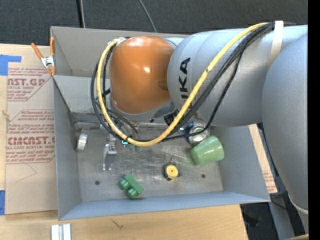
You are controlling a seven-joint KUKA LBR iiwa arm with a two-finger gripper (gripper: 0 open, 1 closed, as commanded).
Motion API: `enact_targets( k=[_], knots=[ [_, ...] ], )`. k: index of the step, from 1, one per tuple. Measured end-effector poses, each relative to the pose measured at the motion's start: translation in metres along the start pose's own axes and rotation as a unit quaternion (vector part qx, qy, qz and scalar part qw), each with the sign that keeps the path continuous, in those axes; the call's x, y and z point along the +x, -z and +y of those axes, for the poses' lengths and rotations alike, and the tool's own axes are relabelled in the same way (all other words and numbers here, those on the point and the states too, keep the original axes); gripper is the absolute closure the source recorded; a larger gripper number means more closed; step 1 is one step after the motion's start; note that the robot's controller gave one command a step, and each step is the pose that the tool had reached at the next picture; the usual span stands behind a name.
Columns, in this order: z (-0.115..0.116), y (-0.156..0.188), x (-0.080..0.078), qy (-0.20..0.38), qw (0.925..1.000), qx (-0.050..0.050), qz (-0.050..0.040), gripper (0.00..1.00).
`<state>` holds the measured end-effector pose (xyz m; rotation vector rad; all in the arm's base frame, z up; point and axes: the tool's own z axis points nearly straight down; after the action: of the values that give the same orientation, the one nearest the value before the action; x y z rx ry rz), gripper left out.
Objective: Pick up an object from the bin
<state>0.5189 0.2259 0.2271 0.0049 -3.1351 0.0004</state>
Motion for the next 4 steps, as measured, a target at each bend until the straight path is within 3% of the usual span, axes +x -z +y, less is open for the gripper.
enact_targets(
  k=[1, 2, 3, 4],
  knots=[
    [-0.032, -0.09, -0.013, 0.157, 0.9876, 0.0, -0.002, 0.0],
    [-0.098, -0.113, -0.013, 0.212, 0.9773, 0.001, -0.0022, 0.0],
    [-0.102, -0.153, 0.0, 0.324, 0.9458, 0.001, -0.0094, 0.0],
    [-0.076, -0.139, 0.028, 0.238, 0.9713, -0.001, -0.0031, 0.0]
  ],
)
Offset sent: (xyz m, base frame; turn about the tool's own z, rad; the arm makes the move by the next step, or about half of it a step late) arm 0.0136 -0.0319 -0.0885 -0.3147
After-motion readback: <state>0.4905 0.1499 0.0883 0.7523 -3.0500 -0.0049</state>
